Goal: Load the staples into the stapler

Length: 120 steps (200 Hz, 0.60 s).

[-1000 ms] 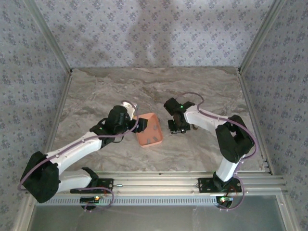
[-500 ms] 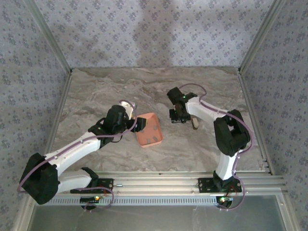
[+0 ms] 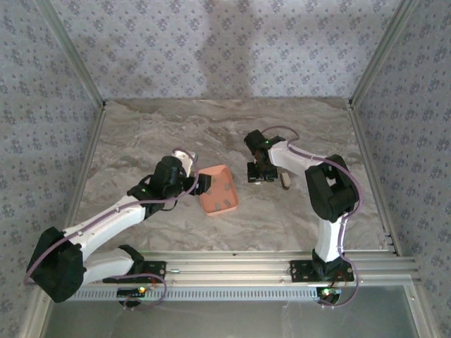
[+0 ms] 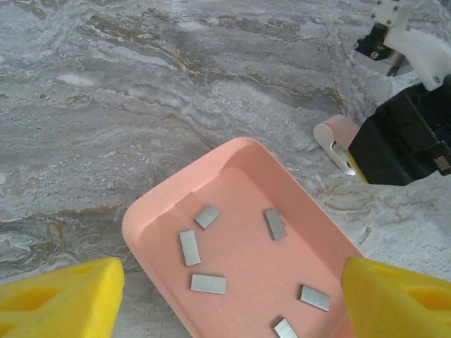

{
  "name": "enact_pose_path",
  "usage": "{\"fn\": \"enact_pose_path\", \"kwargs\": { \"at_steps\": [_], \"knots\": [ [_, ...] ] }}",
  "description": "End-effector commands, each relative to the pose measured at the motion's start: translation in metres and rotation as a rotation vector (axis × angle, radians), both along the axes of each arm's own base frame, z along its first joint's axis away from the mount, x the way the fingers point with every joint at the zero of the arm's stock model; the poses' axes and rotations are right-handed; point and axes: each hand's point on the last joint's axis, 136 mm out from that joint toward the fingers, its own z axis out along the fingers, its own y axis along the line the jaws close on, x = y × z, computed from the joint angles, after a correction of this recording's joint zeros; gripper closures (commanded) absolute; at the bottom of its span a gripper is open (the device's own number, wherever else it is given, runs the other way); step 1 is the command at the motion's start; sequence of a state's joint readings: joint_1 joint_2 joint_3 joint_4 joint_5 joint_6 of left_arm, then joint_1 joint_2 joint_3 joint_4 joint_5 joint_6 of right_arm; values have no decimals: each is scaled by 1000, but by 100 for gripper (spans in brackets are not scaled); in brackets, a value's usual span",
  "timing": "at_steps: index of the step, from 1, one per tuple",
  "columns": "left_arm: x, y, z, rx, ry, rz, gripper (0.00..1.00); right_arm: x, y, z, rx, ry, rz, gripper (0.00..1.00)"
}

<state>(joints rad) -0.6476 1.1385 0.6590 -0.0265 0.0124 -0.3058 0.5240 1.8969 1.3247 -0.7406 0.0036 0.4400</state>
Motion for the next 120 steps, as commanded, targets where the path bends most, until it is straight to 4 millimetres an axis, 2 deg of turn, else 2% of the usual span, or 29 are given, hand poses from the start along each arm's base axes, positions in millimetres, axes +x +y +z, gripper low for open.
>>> {"fn": "enact_pose_path", "kwargs": {
  "at_steps": [1,19,44,67,88,120],
  "knots": [
    [2,6,6,-11,-24,25,19,-1,-2,25,-8,-18,26,55],
    [3,5,7,-18,-28,27,19,-2,-11,46,-18,-55,31,54],
    [4,4,6,-25,-25,29,19,-3,-43,62,-60,-83,6,52],
    [5,3,6,-26,-24,28,19,-4,-79,61,-104,-64,-29,51],
    [6,2,6,-23,-23,26,19,-2,-103,54,-140,-39,-43,50],
    [7,1,7,-26,-22,29,19,1,-119,40,-143,11,-55,49]
  ]
}}
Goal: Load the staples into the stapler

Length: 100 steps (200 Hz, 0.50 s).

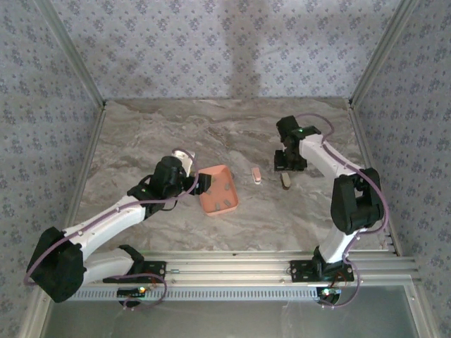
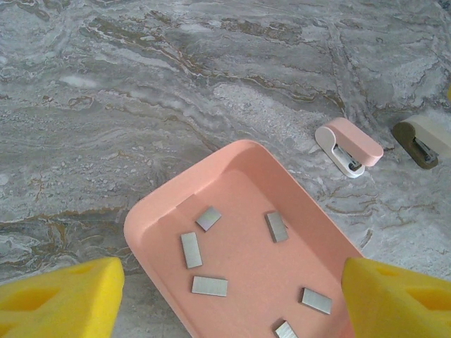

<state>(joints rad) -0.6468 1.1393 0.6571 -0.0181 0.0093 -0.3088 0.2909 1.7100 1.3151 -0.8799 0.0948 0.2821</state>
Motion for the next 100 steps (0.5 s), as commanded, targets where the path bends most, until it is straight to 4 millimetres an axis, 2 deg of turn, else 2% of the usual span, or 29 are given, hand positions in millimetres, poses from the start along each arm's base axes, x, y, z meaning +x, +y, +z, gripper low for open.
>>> {"fn": "enact_pose_path", "kwargs": {
  "at_steps": [1,100],
  "knots": [
    [6,1,7,-22,-18,24,19,-12,-14,-18,-43,92,34,49],
    [5,0,7,-35,-13,26,19,-17,-10,-54,36,164,19,59]
  ]
}}
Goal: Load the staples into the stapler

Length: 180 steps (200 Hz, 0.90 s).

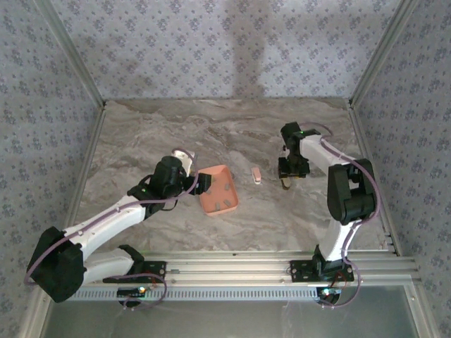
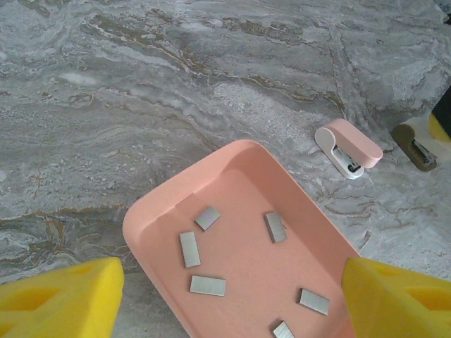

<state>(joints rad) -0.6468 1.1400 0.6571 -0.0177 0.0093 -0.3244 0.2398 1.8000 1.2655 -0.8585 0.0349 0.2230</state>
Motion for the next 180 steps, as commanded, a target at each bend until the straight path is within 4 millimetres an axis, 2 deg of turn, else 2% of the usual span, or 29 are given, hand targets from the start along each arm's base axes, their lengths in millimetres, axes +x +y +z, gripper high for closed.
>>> {"fn": "enact_pose_path", "kwargs": {
  "at_steps": [1,45,85,144,180],
  "knots": [
    [6,1,7,-25,-22,18,19,-6,1,-11,19,36,2,59],
    [6,-1,5,-25,-18,15,19,-7,2,-16,15,47,7,68],
    [6,-1,4,-29,-16,16,19,-8,3,-15,11,54,9,63],
    [6,-1,5,-29,-20,15,19,3,5,23,-14,-31,26,58],
    [6,-1,5,-30,-19,15,19,1,7,23,-8,-24,29,56]
  ]
}}
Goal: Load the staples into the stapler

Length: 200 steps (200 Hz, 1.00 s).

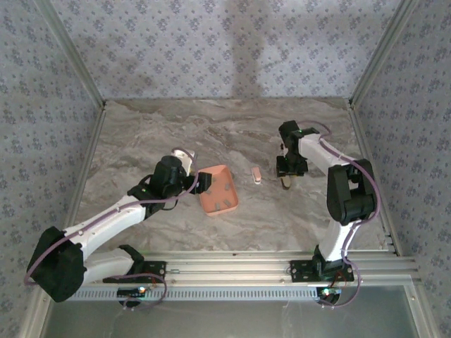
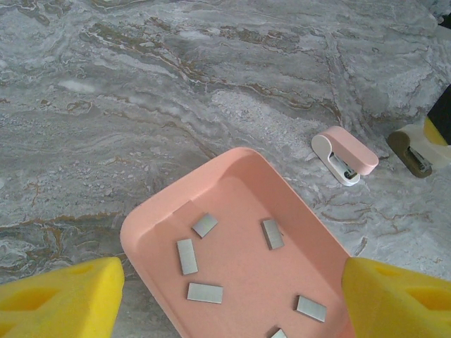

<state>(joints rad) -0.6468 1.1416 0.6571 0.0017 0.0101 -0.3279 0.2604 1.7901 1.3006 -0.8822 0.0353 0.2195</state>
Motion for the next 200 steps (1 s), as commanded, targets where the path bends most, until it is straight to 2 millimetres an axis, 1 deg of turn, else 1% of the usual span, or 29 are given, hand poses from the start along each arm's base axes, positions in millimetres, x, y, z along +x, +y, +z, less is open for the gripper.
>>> {"fn": "enact_pose_path", "kwargs": {
  "at_steps": [1,36,83,117,161,177,200],
  "knots": [
    [3,1,1,-16,-7,14,19,-3,-1,11,-11,-4,4,56],
    [3,1,2,-16,-10,12,19,-7,1,-4,-12,37,10,53],
    [4,1,2,-13,-11,15,19,-13,5,-22,7,92,5,53],
    [5,0,1,-13,-6,12,19,-15,5,-28,3,110,5,58],
    [7,-3,2,-16,-6,6,19,-11,5,-19,-5,86,10,70],
    [7,-3,3,-15,-8,5,19,-6,6,-10,-11,53,19,71],
    [6,-1,3,-11,-10,9,19,1,17,6,4,8,40,72]
  ]
}}
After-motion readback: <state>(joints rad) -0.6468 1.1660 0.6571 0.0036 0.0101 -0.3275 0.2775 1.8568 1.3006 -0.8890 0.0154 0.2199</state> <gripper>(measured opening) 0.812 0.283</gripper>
